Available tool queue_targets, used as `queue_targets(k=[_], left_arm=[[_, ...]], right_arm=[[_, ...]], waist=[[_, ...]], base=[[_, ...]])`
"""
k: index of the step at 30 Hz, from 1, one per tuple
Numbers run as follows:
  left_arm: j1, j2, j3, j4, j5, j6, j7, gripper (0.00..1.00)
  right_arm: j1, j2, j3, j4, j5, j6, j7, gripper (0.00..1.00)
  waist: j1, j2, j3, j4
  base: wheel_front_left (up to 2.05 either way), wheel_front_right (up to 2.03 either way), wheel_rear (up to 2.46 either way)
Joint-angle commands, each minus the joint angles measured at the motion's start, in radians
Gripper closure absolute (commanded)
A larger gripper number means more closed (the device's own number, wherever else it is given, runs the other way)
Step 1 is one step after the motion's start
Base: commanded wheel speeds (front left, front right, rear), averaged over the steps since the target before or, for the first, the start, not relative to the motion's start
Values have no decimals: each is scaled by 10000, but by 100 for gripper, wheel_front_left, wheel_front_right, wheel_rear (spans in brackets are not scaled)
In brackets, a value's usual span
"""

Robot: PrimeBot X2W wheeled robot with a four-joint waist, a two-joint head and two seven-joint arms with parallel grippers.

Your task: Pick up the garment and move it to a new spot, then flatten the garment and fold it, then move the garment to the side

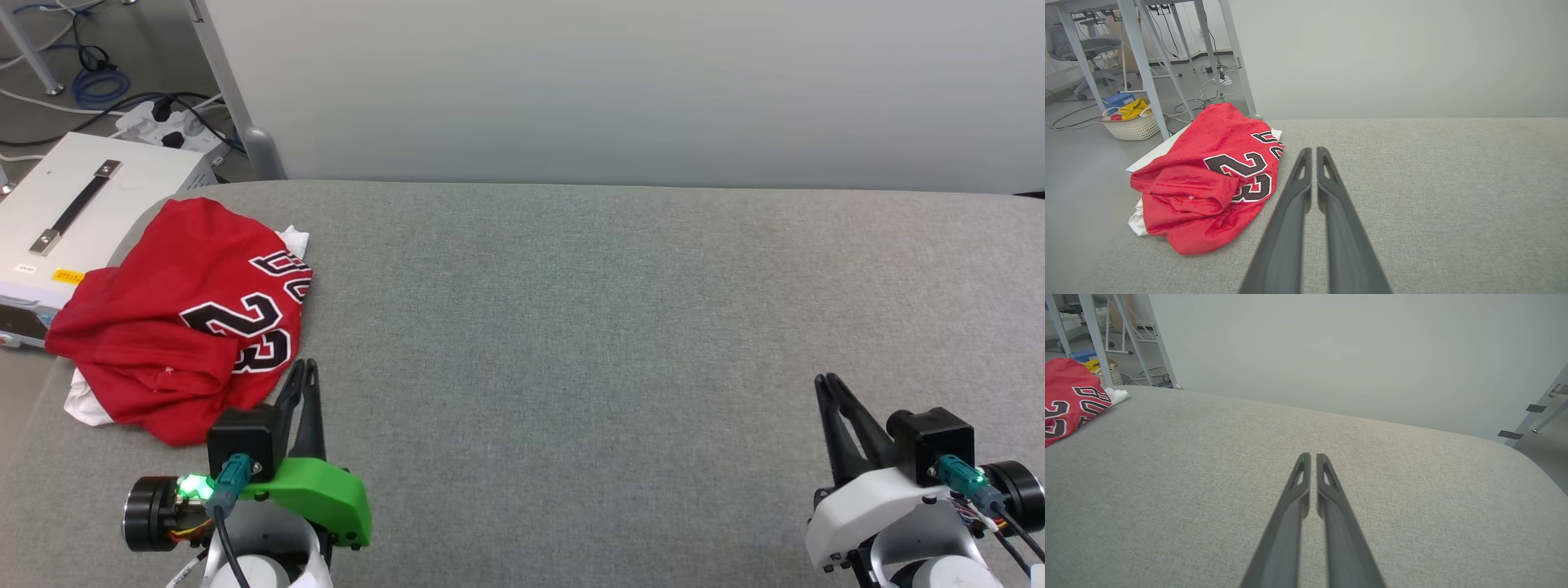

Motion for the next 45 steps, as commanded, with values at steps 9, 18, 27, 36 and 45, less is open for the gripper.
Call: queue_targets(k=[9,18,27,36,45], left_arm=[[-43,-3,-86,76,-123,-19,-121,0],[-100,-7,-244,163,-223,-55,-310,0],[-130,-11,-418,232,-345,-102,-493,0],[-186,-15,-601,418,-552,-168,-681,0],[-339,-20,-797,627,-735,-245,-929,0]], right_arm=[[-35,3,-31,73,93,0,-118,0],[-74,2,-154,75,309,-1,-305,0],[-44,1,-291,-31,507,-2,-486,0],[-7,0,-390,-126,704,-2,-615,0],[-2,-1,-397,-350,703,-3,-644,0]], waist=[[0,0,6,1],[0,0,15,13],[0,0,14,10],[0,0,21,-30],[0,0,90,74]], base=[[0,0,0],[0,0,0],[0,0,0],[0,0,0],[0,0,0]])
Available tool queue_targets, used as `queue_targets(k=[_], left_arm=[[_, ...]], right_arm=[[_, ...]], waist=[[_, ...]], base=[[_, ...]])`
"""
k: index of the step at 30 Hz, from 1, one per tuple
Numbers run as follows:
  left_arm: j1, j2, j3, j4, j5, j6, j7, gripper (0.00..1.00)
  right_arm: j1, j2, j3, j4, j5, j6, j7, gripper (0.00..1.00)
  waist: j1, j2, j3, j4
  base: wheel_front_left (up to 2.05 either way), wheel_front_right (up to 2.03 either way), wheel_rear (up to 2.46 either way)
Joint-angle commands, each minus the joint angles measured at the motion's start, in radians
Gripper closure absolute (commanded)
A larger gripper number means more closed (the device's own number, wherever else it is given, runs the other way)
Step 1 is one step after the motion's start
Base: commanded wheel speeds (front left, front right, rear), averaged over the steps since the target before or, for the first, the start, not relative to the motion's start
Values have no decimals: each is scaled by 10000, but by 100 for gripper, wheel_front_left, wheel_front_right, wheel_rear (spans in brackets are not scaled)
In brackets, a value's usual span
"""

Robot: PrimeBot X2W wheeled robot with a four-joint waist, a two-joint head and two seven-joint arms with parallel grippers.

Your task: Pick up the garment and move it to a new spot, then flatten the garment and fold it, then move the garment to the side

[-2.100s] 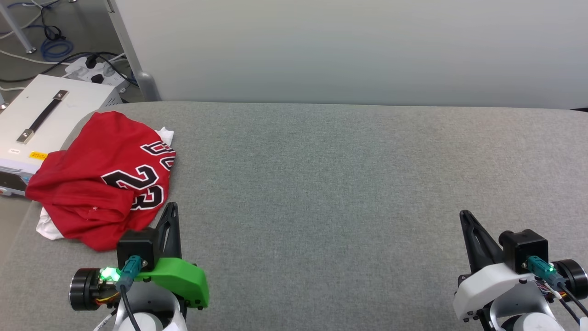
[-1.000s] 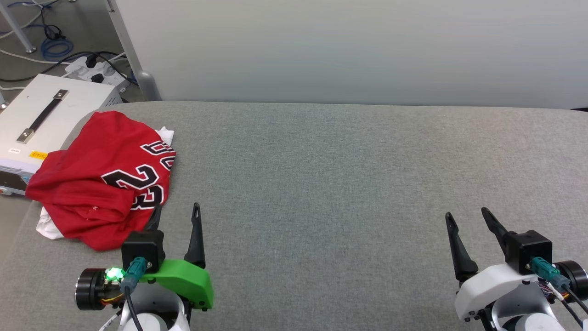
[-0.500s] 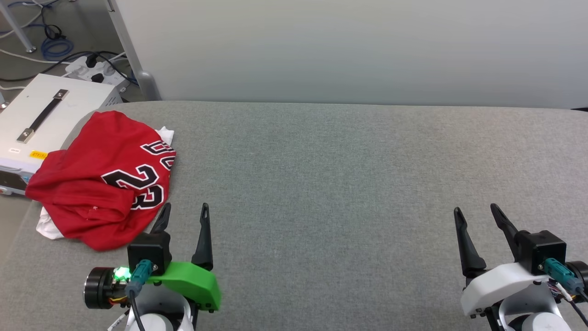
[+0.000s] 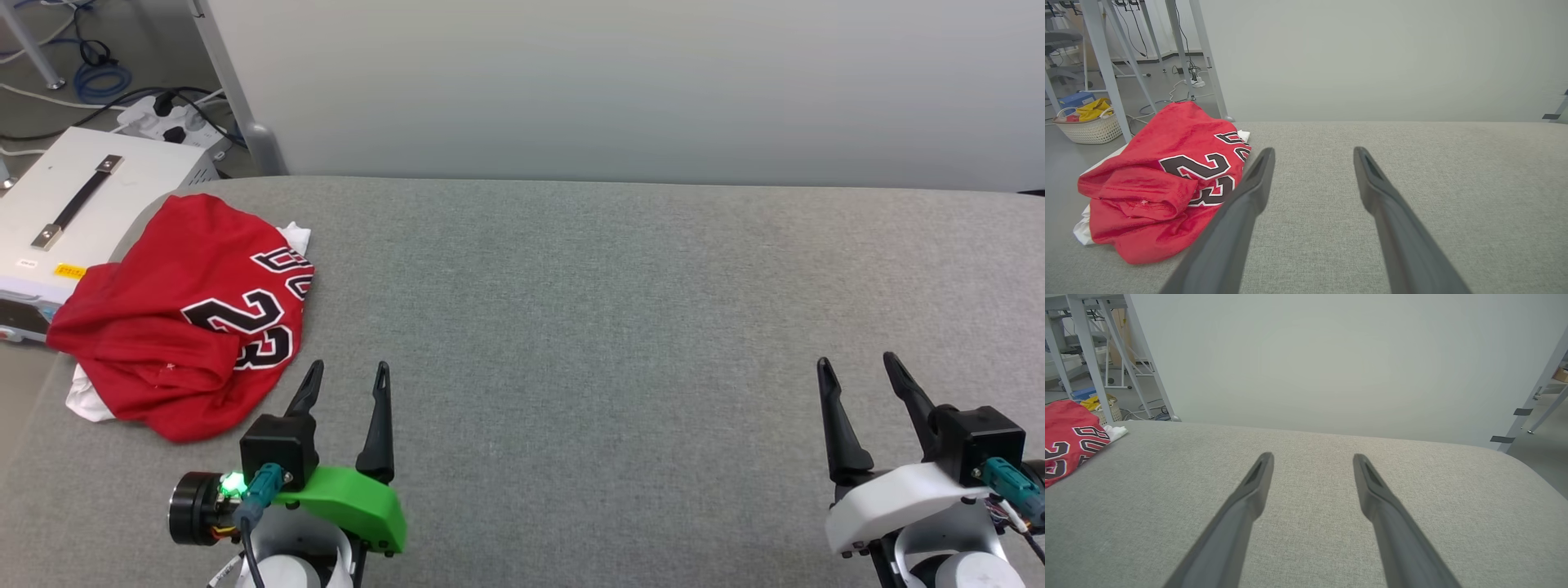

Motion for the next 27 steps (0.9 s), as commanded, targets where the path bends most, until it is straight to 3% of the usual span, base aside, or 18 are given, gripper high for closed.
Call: queue_targets(k=[1,12,27], left_arm=[[-252,-21,-54,58,-72,-58,-110,0],[-446,-26,-30,99,-267,-19,-335,0],[-317,-33,274,230,-568,87,-666,0]], right_arm=[[-6,-7,14,-120,-9,-3,-78,0],[-60,-11,252,-696,-276,-4,54,0],[-320,-309,790,-1181,-302,-5,99,0]], waist=[[0,0,47,89],[0,0,309,1035],[0,0,582,3017]], base=[[0,0,0],[0,0,0],[0,0,0]])
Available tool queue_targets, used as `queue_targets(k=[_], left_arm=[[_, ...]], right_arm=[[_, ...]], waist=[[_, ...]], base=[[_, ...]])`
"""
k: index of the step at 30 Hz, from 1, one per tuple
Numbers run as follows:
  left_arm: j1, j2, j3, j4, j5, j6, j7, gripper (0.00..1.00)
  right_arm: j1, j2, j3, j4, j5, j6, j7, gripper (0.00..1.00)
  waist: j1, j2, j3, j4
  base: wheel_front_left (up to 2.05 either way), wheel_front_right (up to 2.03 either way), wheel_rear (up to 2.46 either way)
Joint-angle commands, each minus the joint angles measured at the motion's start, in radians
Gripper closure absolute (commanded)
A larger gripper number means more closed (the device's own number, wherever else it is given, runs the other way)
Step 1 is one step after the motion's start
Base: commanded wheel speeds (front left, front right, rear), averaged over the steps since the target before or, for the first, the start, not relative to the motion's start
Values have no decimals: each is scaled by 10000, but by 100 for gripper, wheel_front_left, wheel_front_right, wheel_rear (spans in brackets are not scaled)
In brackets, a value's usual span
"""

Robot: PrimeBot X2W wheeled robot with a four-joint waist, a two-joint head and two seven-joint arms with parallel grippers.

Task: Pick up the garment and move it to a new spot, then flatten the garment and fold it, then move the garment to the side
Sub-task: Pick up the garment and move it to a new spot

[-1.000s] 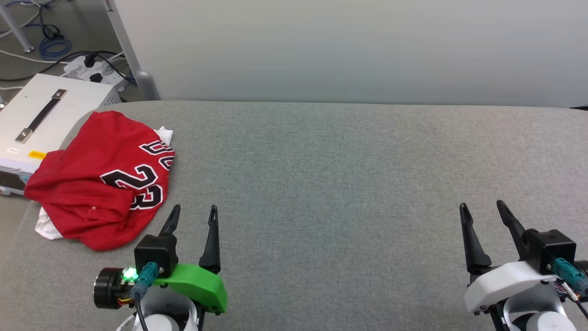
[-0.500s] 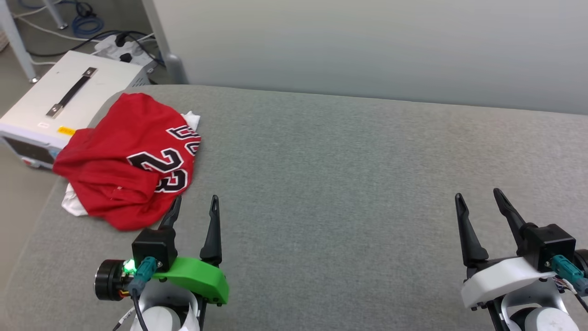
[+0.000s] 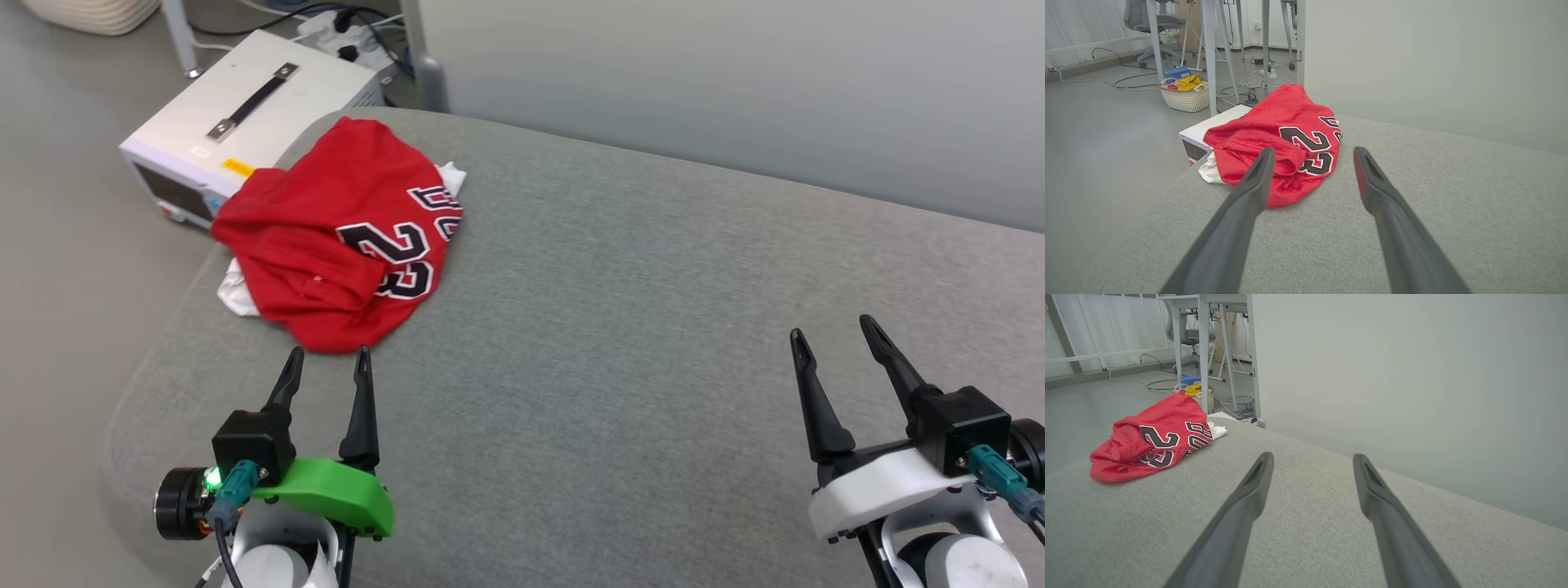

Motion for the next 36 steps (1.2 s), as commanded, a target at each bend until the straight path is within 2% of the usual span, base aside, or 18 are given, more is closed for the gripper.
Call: queue_targets(k=[1,10,18,28,36], left_arm=[[-38,-31,44,5,-148,63,-106,0],[14,-35,98,17,-401,75,-294,0],[15,-39,118,76,-514,53,-459,0],[-171,-43,128,220,-658,-6,-665,0],[-856,-47,210,551,-839,-141,-831,0]], right_arm=[[-201,-77,52,-114,20,-5,0,0],[-239,-154,229,-244,49,-6,46,0],[-248,-160,281,-274,72,-7,-15,0],[-282,-169,303,-394,128,-7,-101,0],[-529,-273,236,-724,73,-8,-11,0]], waist=[[0,0,109,574],[0,0,197,1441],[0,0,253,1923],[0,0,362,2280],[0,0,852,2225]], base=[[0,0,0],[0,0,0],[0,0,0],[0,0,0],[0,0,0]])
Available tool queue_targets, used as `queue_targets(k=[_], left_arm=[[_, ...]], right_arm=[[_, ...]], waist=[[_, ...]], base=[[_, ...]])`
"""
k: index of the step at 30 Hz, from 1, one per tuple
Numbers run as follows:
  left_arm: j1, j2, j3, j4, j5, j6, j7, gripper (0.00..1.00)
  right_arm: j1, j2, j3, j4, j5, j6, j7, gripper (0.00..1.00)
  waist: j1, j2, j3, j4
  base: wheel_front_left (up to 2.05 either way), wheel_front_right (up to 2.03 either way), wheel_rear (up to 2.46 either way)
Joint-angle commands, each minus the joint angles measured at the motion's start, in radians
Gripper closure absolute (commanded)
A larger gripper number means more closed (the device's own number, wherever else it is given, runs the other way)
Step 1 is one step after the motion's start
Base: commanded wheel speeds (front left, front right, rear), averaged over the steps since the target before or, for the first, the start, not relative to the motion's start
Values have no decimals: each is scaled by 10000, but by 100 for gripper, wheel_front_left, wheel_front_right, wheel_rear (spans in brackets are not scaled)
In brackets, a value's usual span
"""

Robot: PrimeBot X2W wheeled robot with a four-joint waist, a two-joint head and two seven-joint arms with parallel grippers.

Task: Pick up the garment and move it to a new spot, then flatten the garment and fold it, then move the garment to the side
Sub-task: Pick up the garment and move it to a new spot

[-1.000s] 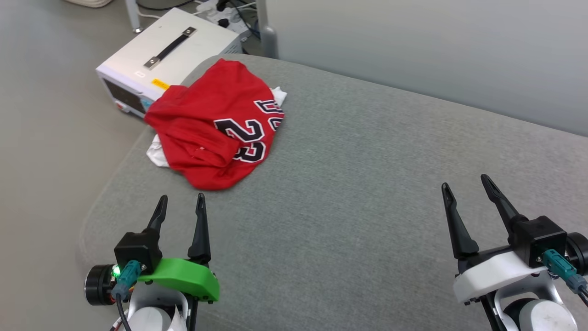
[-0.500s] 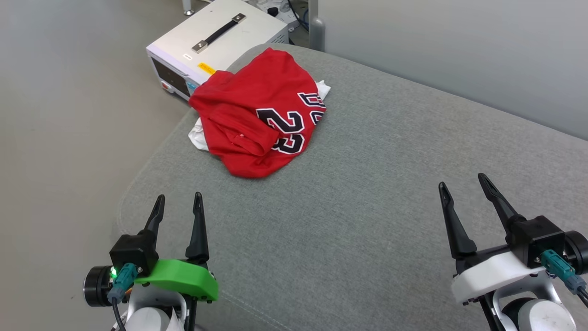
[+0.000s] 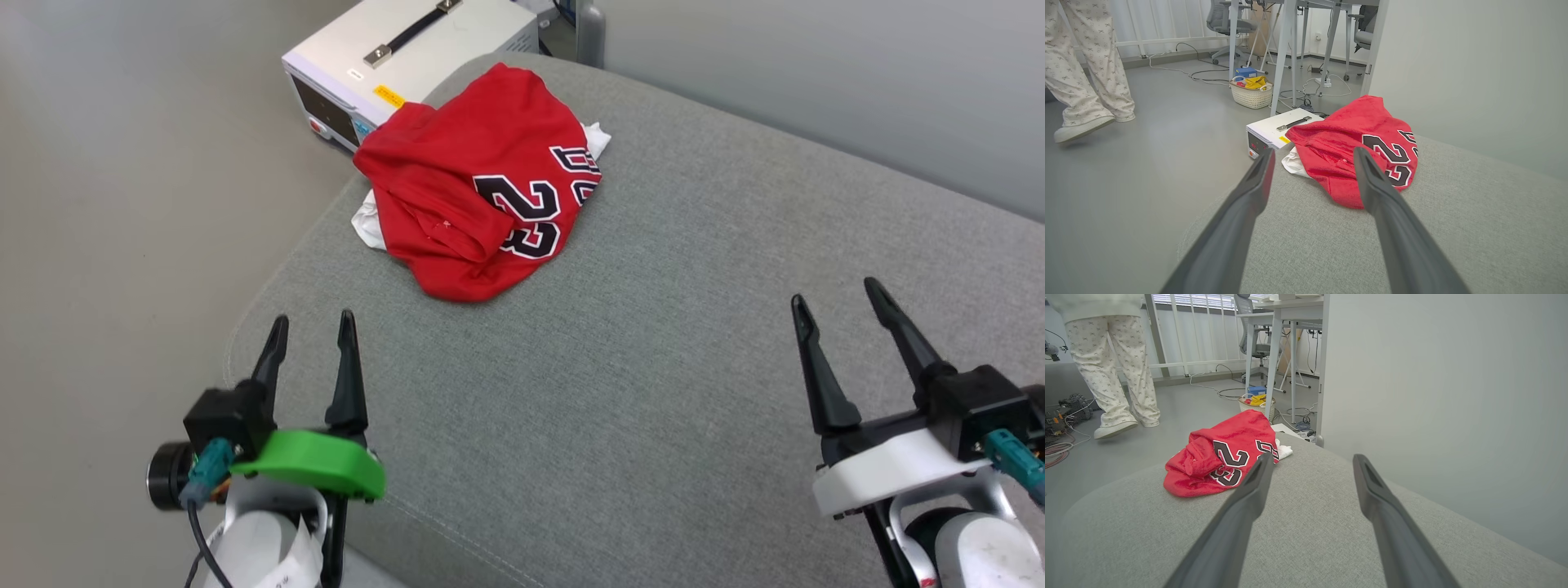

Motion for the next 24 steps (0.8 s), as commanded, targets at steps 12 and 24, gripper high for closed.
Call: queue_targets(k=[12,24], left_arm=[[-4716,1038,422,2264,-1089,-703,1342,0],[-7990,2591,329,4867,-2265,-1009,5715,0]], right_arm=[[-1260,-685,-348,-1068,110,-9,384,0],[-2110,-760,-632,-1260,275,-9,229,0]], waist=[[0,0,2316,-1534],[0,0,4013,-2833]], base=[[0,0,0],[0,0,0]])
